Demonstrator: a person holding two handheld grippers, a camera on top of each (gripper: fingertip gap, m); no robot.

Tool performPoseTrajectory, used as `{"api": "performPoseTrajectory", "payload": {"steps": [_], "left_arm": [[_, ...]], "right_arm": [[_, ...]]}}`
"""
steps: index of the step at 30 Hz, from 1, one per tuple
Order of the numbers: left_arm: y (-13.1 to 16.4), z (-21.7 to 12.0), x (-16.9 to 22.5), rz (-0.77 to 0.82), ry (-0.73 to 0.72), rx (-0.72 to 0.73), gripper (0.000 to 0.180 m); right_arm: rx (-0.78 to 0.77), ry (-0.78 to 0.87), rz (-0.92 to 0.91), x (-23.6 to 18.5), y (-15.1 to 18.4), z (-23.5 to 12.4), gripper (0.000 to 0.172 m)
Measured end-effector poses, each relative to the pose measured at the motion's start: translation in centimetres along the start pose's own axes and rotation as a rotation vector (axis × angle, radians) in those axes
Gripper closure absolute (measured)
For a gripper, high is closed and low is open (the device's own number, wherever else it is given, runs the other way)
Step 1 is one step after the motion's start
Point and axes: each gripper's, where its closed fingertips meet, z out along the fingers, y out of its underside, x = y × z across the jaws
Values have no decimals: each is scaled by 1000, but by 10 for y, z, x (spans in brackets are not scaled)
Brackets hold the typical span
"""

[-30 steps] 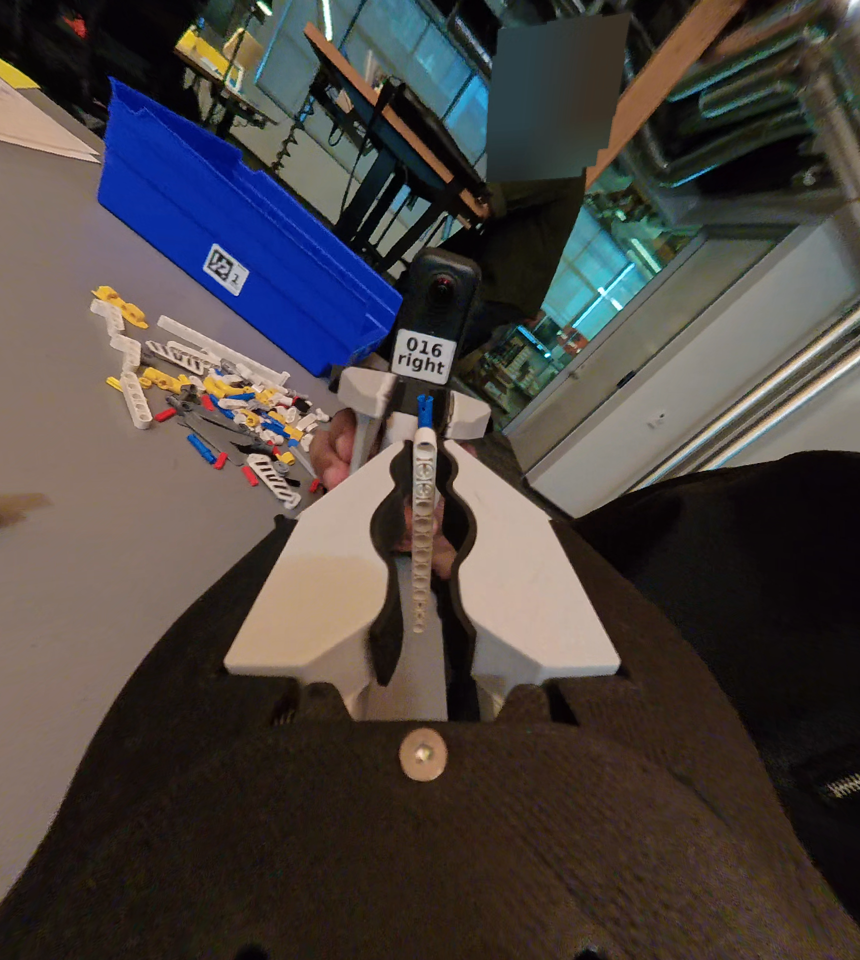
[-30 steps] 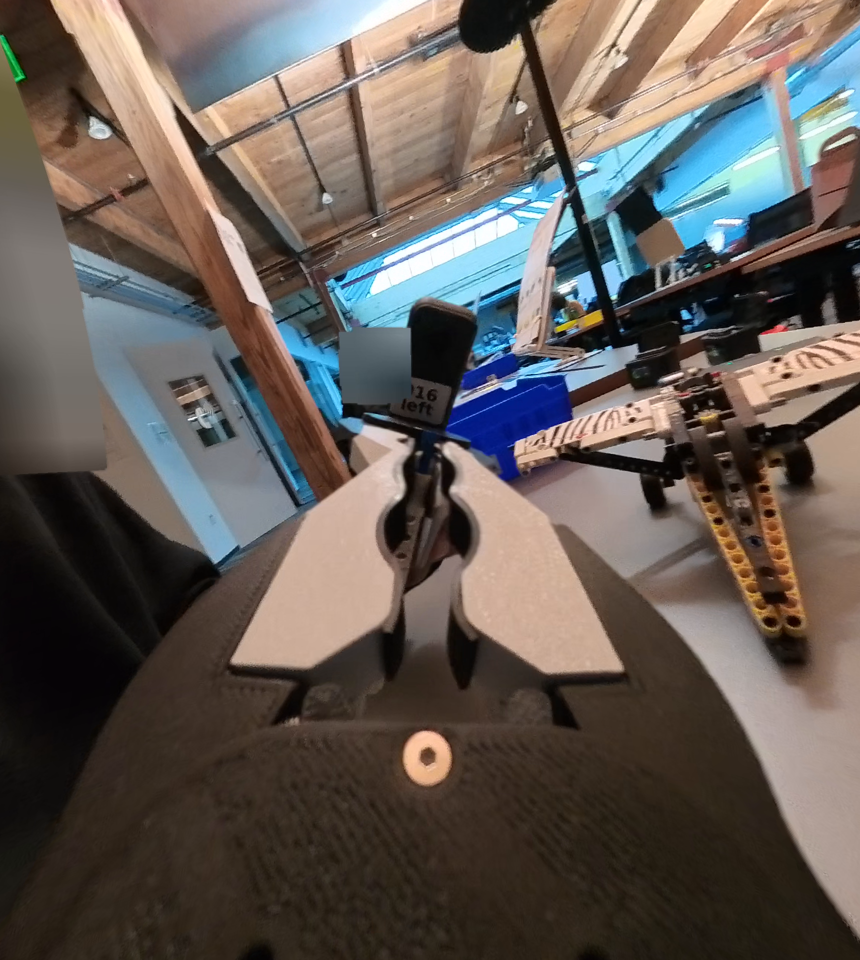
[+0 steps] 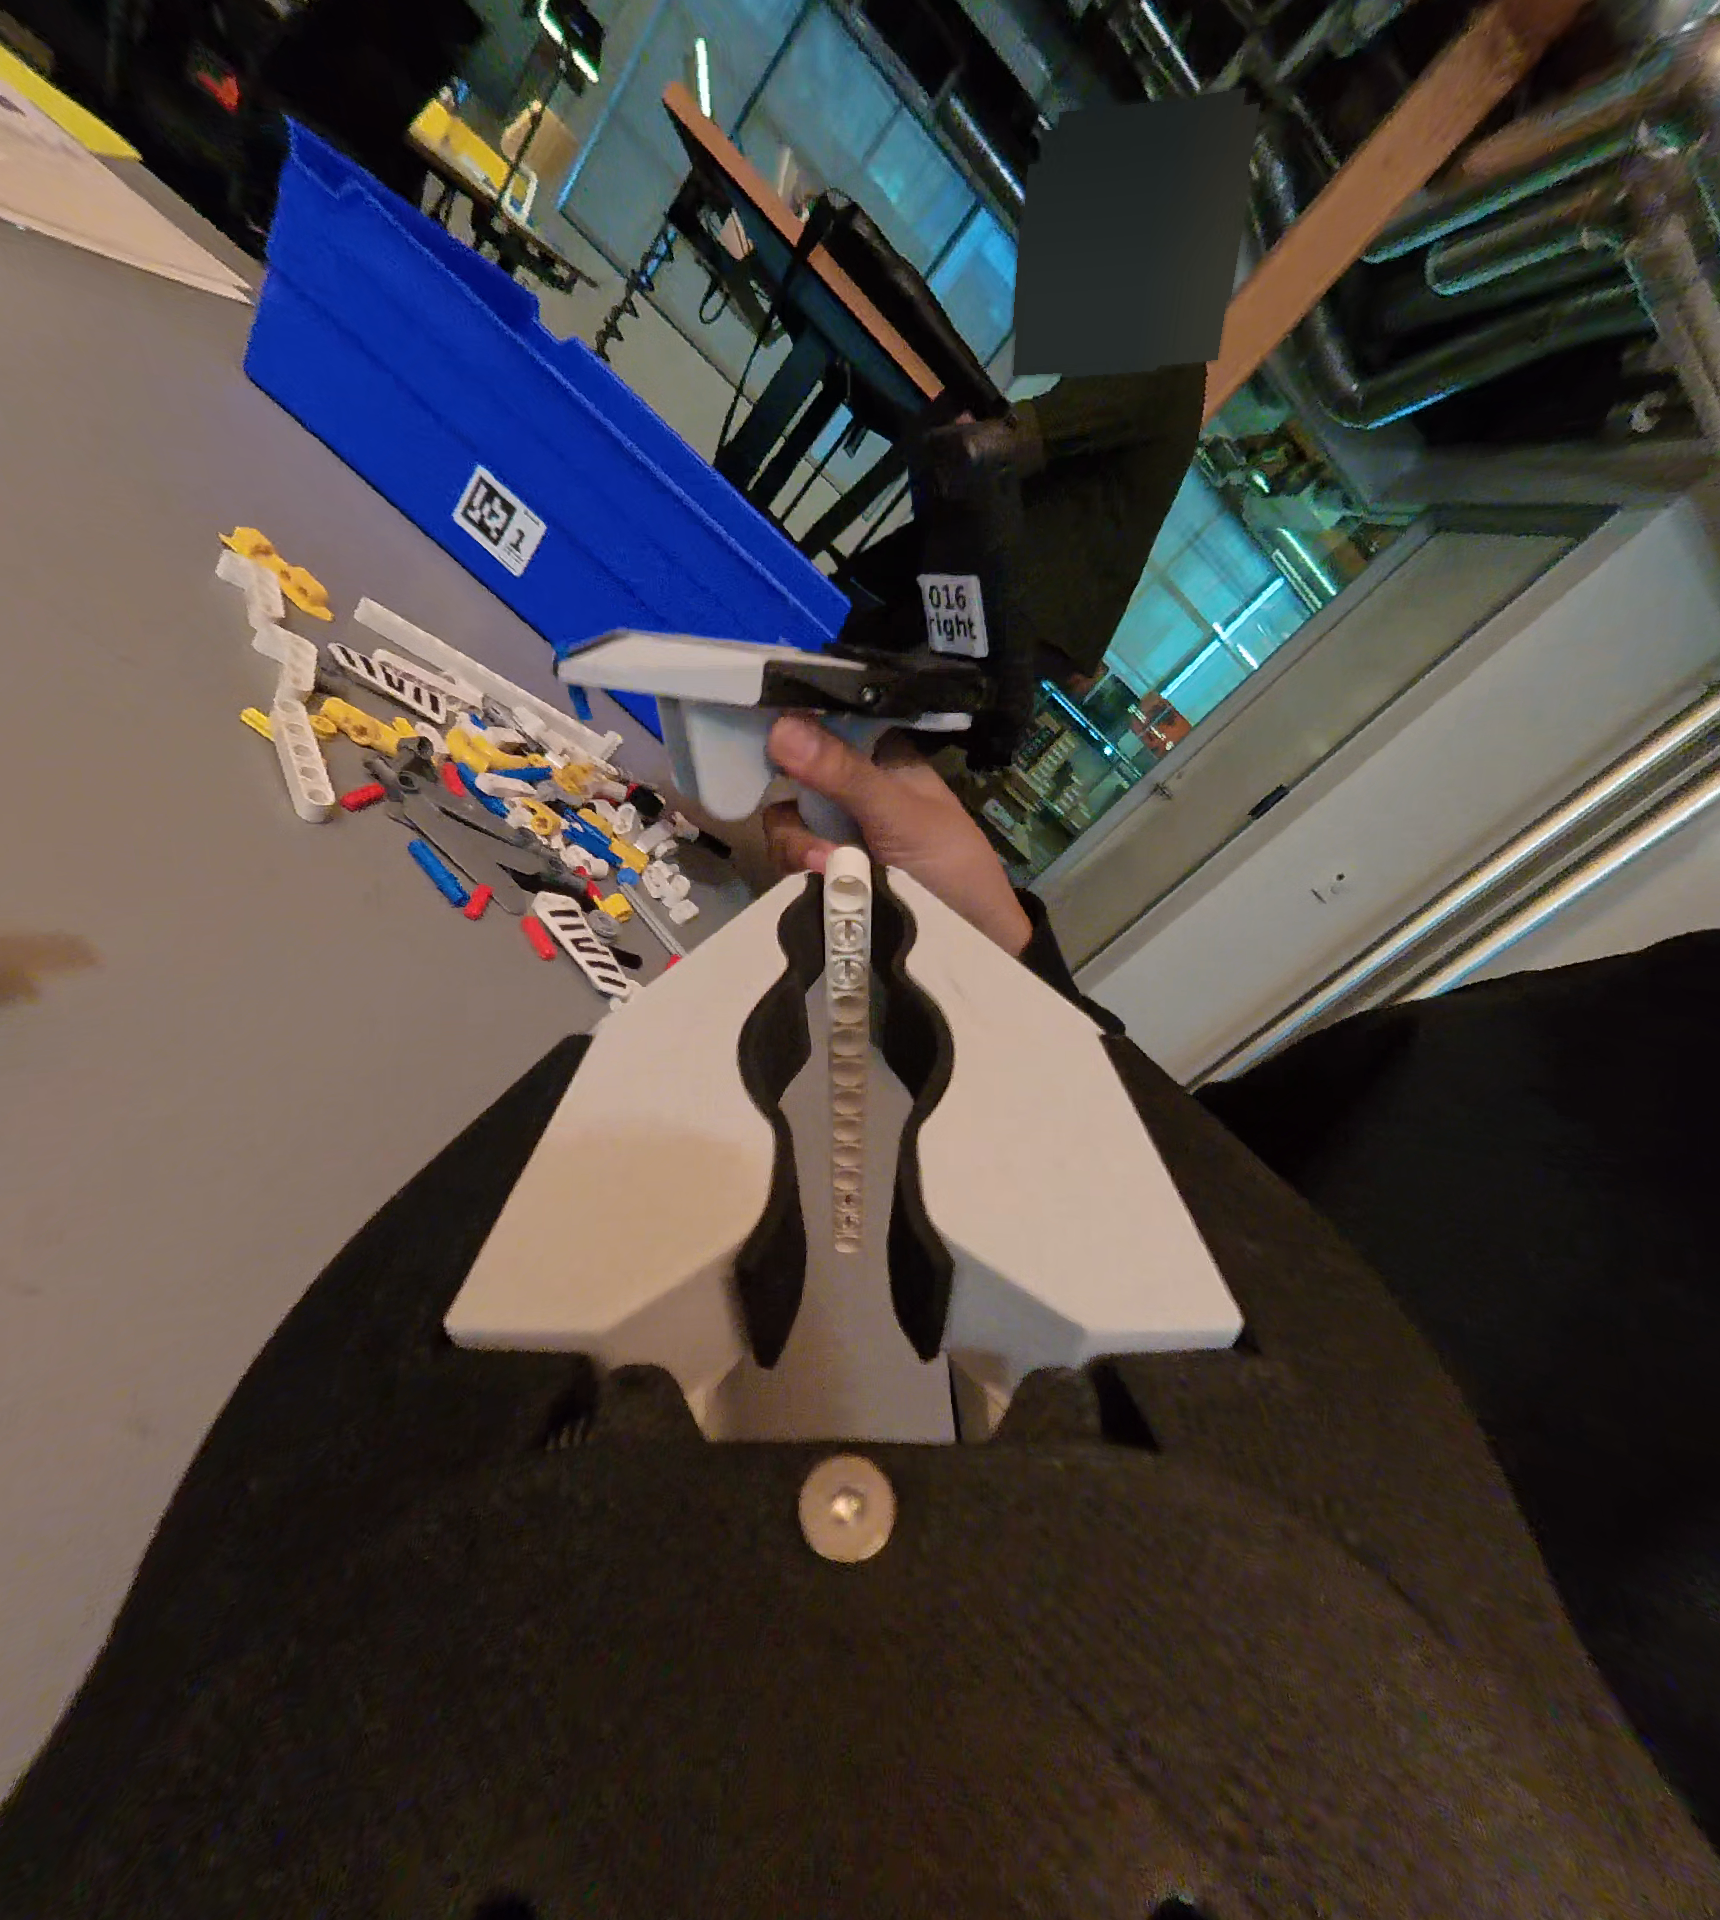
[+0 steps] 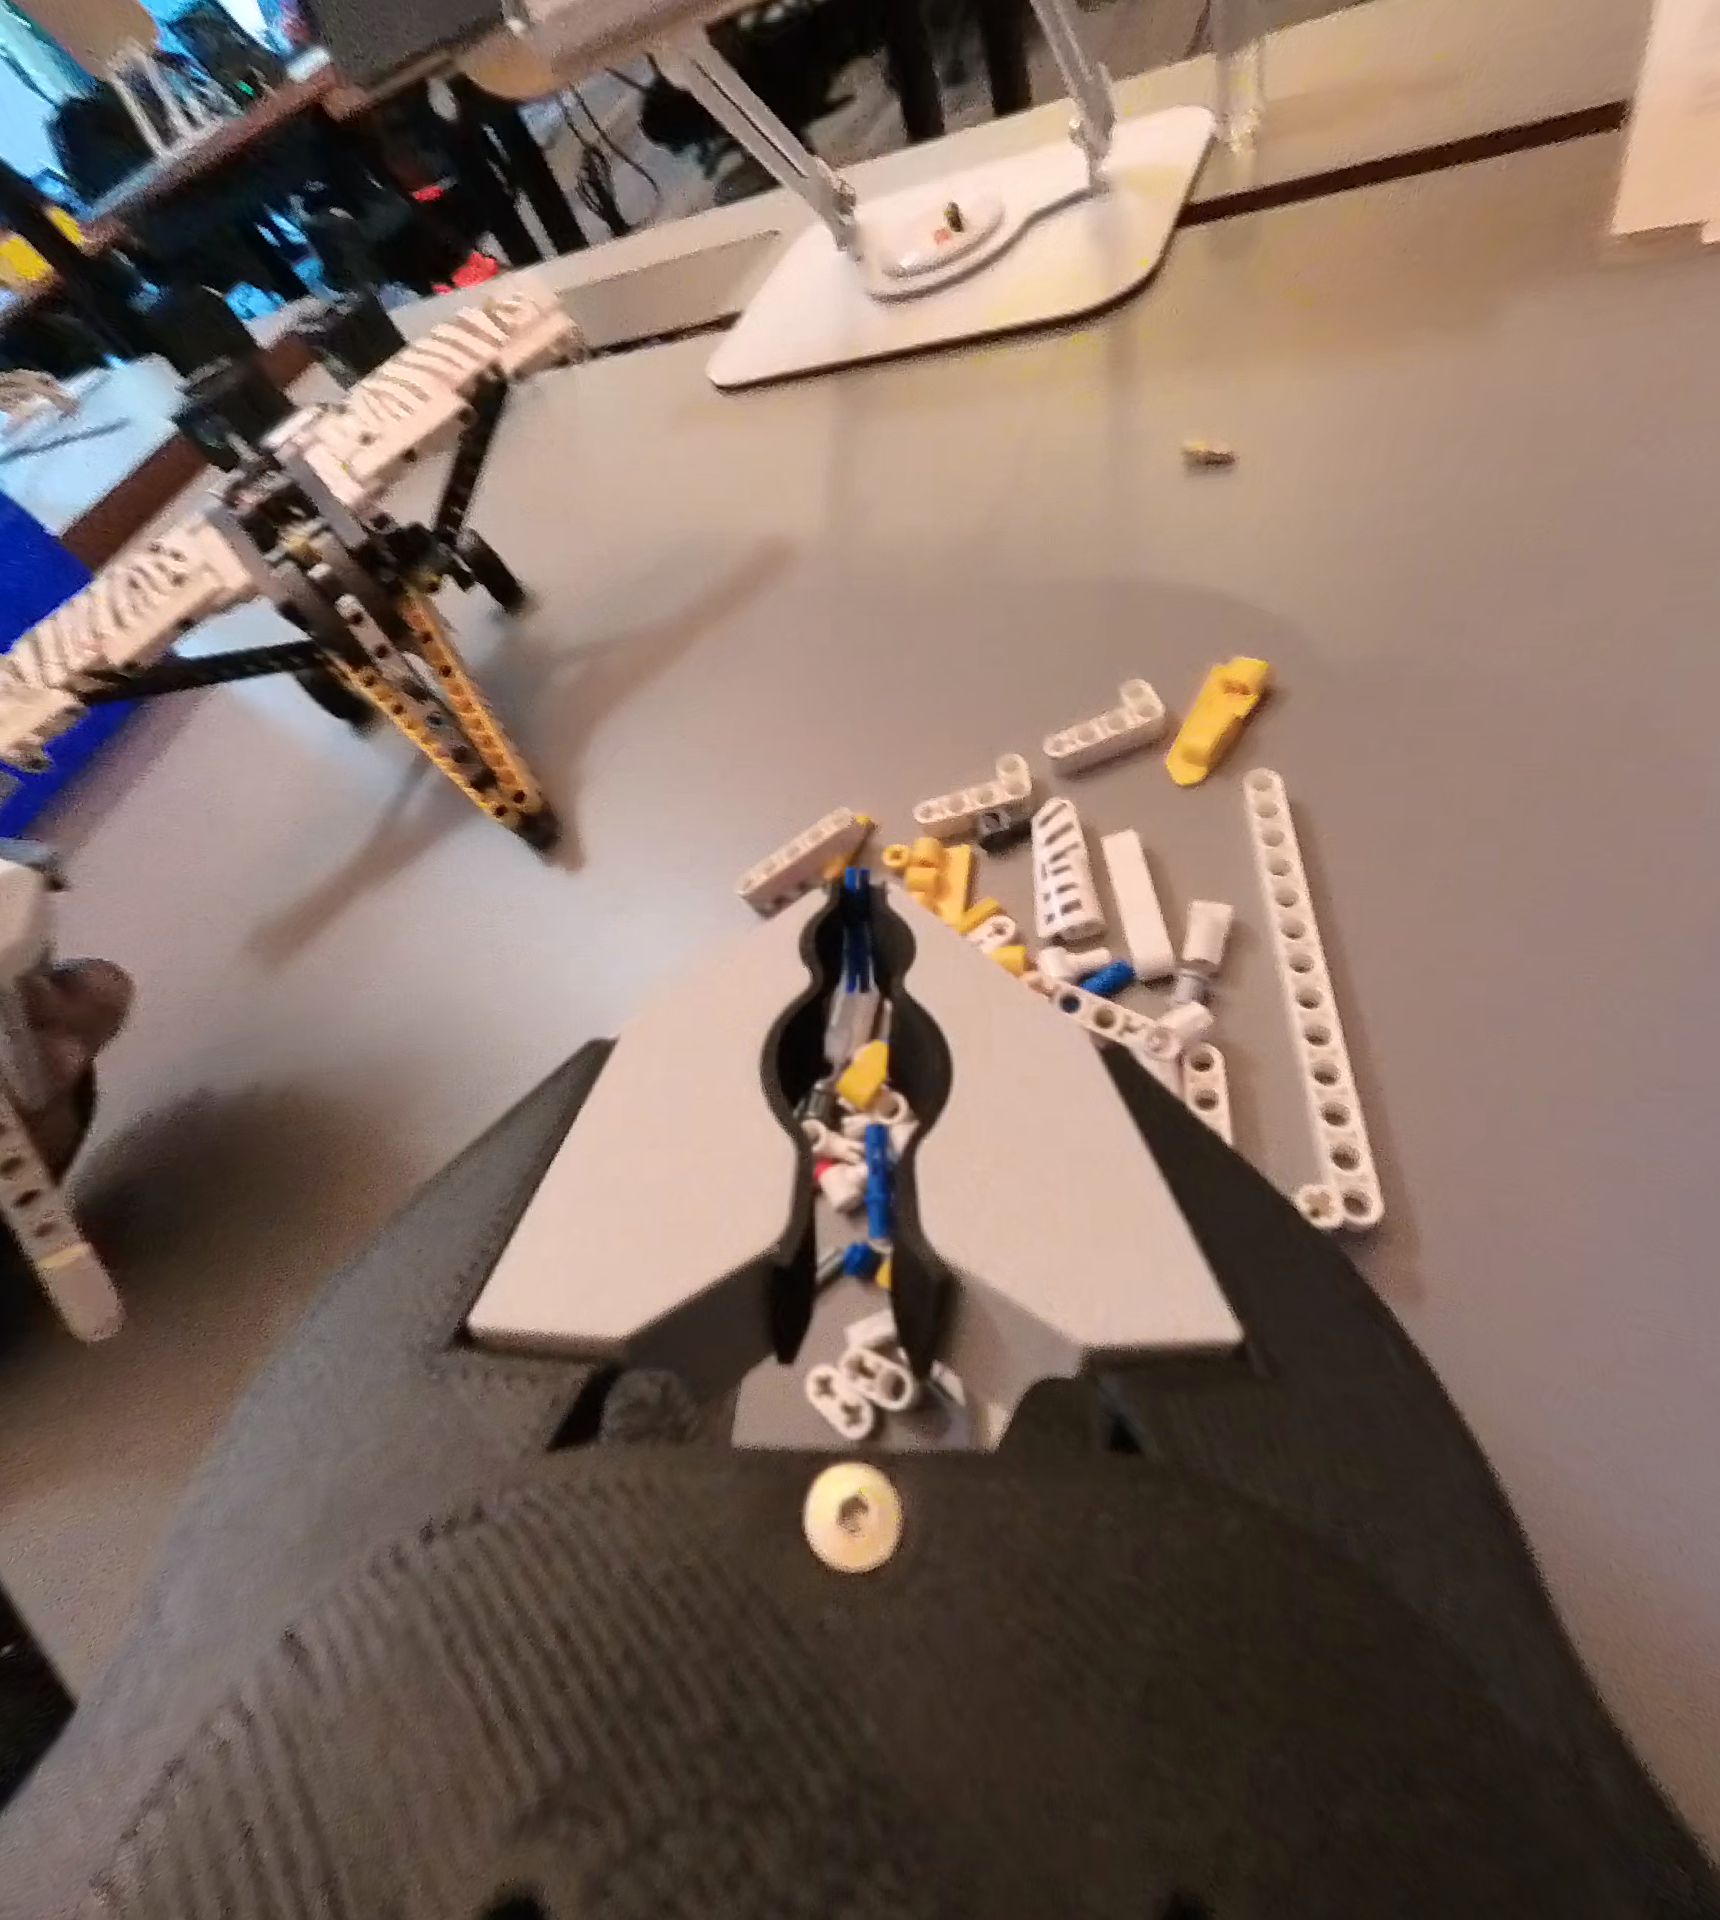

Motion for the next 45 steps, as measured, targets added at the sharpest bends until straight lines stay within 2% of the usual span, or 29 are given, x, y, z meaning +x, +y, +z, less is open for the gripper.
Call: {"api": "performPoseTrajectory", "payload": {"steps": [2, 4, 7, 12, 15, 20, 23, 26, 30, 31, 33, 35, 37, 39, 42, 45], "left_arm": [[-4, -1, 2, 6, 21, 38, 176], [-9, -3, 3, 5, 41, 80, 176], [-13, -7, 1, 2, 45, 118, 176], [-17, -11, -3, -14, 49, 154, 176], [-21, -14, -5, -23, 43, 183, 176], [-27, -19, -5, -72, 83, 232, 177], [-30, -21, -5, -91, 102, 255, 177], [-31, -21, -3, -99, 117, 259, 177], [-35, -23, 2, -81, 142, 288, 177], [-36, -23, 3, -84, 153, 292, 177], [-36, -24, 5, -95, 174, 299, 177], [-38, -25, 5, -103, 177, 310, 174], [-41, -27, 3, -110, 173, 335, 156], [-43, -30, 2, -120, 177, 354, 148], [-41, -29, 4, -121, 189, 342, 152], [-40, -28, 3, -88, 163, 331, 161]], "right_arm": [[-16, 36, -18, 6, 3, 1, 169], [-29, 74, -39, 11, 4, 2, 156], [-24, 95, -65, 14, 2, 1, 152], [106, -12, -120, -13, -20, -6, 150], [157, -174, -154, -53, -24, -8, 149], [106, -629, -62, -141, -5, -10, 145], [96, -813, 25, -169, 1, -14, 143], [51, -929, 99, -185, 9, -16, 138], [-45, -912, 20, -197, 29, -8, 140], [-56, -891, -8, -198, 33, -5, 146], [-59, -855, -47, -200, 36, 0, 167], [-44, -850, -47, -200, 35, 0, 168], [-20, -856, -16, -197, 29, -1, 168], [7, -869, 23, -194, 23, -4, 168], [11, -868, 42, -190, 20, -6, 168], [-42, -821, -13, -188, 31, -1, 168]]}}
